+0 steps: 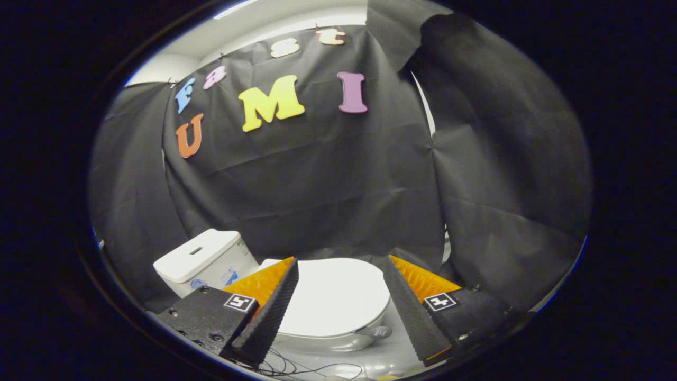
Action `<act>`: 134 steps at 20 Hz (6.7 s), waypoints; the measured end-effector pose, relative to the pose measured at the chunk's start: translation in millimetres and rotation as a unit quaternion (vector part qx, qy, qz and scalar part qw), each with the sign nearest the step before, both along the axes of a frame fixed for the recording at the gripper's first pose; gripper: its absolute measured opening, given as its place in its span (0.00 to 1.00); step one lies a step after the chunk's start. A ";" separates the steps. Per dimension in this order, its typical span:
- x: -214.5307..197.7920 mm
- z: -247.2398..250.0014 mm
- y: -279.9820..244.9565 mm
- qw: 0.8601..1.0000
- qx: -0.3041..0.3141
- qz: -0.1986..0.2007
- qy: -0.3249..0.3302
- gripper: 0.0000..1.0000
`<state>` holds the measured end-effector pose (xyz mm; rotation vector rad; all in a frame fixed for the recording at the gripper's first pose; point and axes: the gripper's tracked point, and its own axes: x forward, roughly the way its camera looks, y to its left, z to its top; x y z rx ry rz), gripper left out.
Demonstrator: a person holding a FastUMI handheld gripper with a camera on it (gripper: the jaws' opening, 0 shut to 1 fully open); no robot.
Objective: Open the toilet lid.
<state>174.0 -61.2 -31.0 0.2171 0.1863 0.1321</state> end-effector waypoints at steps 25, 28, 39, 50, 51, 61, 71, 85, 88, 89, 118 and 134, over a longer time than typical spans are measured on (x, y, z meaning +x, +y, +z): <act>60.7 -229.7 -33.1 0.920 0.295 -0.005 0.260 0.78; 57.5 -238.4 -27.1 0.906 0.329 0.002 0.267 0.69; 50.6 -231.3 -19.5 0.842 0.469 0.033 0.266 0.13; 47.2 -200.3 -20.1 0.862 0.424 0.001 0.277 0.05; 46.1 -195.1 -17.8 0.867 0.414 -0.001 0.277 0.05; 36.9 -127.1 -3.9 0.903 0.344 -0.026 0.256 0.04; 28.2 -52.0 29.9 0.930 0.292 -0.032 0.223 0.04; 12.0 19.7 83.9 0.965 0.190 -0.025 0.180 0.04; 11.4 21.6 92.8 0.968 0.177 -0.027 0.175 0.04; 11.4 24.2 96.2 0.969 0.175 -0.026 0.173 0.04; -5.9 97.5 213.3 0.992 0.054 0.007 0.113 0.05; -15.9 116.9 286.9 0.996 0.006 0.033 0.084 0.05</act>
